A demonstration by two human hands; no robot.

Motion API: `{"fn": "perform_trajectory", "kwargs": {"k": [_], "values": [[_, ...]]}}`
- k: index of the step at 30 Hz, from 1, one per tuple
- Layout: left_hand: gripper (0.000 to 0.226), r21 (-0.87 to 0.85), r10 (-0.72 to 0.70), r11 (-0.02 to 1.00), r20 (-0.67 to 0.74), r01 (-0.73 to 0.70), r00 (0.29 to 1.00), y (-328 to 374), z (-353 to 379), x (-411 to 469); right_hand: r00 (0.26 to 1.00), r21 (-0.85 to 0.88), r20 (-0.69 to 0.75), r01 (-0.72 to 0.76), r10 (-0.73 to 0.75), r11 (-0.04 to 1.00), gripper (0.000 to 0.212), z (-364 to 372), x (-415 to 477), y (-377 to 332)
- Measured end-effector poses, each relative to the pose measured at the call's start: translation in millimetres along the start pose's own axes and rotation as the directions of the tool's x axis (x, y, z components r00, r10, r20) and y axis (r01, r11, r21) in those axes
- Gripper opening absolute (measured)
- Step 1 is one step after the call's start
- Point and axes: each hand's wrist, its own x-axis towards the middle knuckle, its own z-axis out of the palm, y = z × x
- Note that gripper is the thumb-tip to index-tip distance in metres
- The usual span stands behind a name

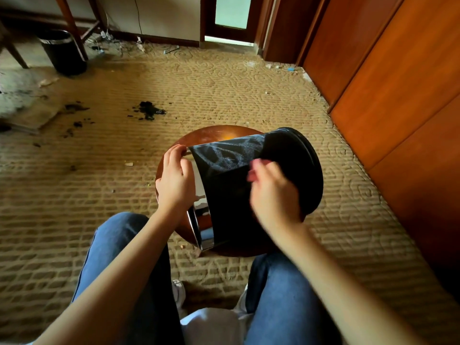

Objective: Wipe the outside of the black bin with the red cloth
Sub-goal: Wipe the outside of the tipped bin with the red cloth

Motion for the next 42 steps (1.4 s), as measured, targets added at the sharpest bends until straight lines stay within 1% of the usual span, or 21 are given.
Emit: {"fn": "perform_trajectory", "kwargs": {"k": [3,5,7,9,11,12,13,15,17,20,21,23,26,28,30,32,34,36,38,40,42], "values": [[0.054,0.012,0.006,1.0,0.007,-0.006,1.0,0,-1,1,0.956,0.09,0.046,0.284,-0.288,0.955,0.035,9,-33,-39],[0.054,0.027,0.021,0.999,0.013,-0.022,1.0,0,-1,-1,0.941,0.078,0.077,0.325,-0.331,0.942,0.041,2,-27,-24],[0.052,0.025,0.026,0.999,0.009,-0.026,1.0,-1,-1,-2,0.977,-0.018,0.077,0.203,-0.201,0.979,0.042,-10,-8,10],[0.052,0.002,0.021,1.0,0.007,-0.021,1.0,0,0,-4,0.998,-0.124,0.041,-0.046,0.051,0.991,0.041,-21,12,52],[0.052,-0.015,0.023,1.0,0.004,-0.023,1.0,0,2,-6,0.964,-0.06,-0.005,-0.265,0.265,0.962,0.039,-25,18,65],[0.053,-0.018,0.02,1.0,0.001,-0.02,1.0,0,2,-6,0.963,-0.028,-0.016,-0.269,0.269,0.963,0.038,-21,16,53],[0.053,-0.018,0.016,1.0,-0.001,-0.016,1.0,0,2,-5,0.975,-0.004,-0.011,-0.222,0.222,0.975,0.038,-15,10,33],[0.055,-0.01,0.013,1.0,-0.003,-0.013,1.0,0,1,-2,0.998,0.078,0.047,-0.039,0.036,0.996,0.039,1,-5,-19],[0.057,0.002,0.014,1.0,0.007,-0.014,1.0,0,-1,1,0.987,0.155,0.077,0.13,-0.144,0.979,0.041,11,-22,-60],[0.056,-0.006,0.02,1.0,0.009,-0.02,1.0,-2,-1,1,0.969,0.177,0.078,0.217,-0.234,0.96,0.044,6,-21,-48],[0.055,-0.012,0.023,1.0,0.008,-0.023,1.0,-2,-1,0,0.975,0.153,0.096,0.185,-0.2,0.971,0.045,0,-17,-30],[0.054,-0.035,0.021,0.999,0.001,-0.021,1.0,-3,1,0,0.998,0.025,0.062,0.027,-0.028,0.999,0.046,-12,-4,20],[0.055,-0.07,0.024,0.997,-0.006,-0.024,1.0,-4,4,-1,0.961,-0.058,0.018,-0.275,0.277,0.96,0.042,-28,13,79],[0.055,-0.084,0.035,0.996,-0.008,-0.036,0.999,-5,5,-2,0.944,-0.055,-0.02,-0.33,0.329,0.943,0.039,-25,13,71],[0.056,-0.085,0.039,0.996,-0.017,-0.04,0.999,-6,5,-1,0.981,-0.026,-0.003,-0.192,0.192,0.981,0.041,-9,3,29],[0.056,-0.084,0.04,0.996,-0.025,-0.042,0.999,-6,5,1,0.997,0.083,0.062,0.037,-0.043,0.996,0.044,7,-12,-25],[0.056,-0.088,0.045,0.995,-0.023,-0.047,0.999,-7,4,2,0.971,0.153,0.082,0.211,-0.225,0.965,0.042,13,-25,-59],[0.055,-0.086,0.041,0.995,-0.012,-0.041,0.999,-8,3,3,0.949,0.165,0.1,0.282,-0.3,0.945,0.042,9,-20,-52],[0.053,-0.078,0.038,0.996,-0.006,-0.038,0.999,-8,3,4,0.966,0.089,0.139,0.209,-0.22,0.974,0.046,-6,-8,-16],[0.052,-0.095,0.035,0.995,-0.011,-0.036,0.999,-8,4,4,0.994,-0.067,0.11,0.009,-0.002,0.998,0.046,-20,7,41],[0.052,-0.106,0.047,0.993,-0.019,-0.048,0.999,-9,6,0,0.966,-0.086,0.088,-0.234,0.242,0.968,0.04,-36,19,82]]}}
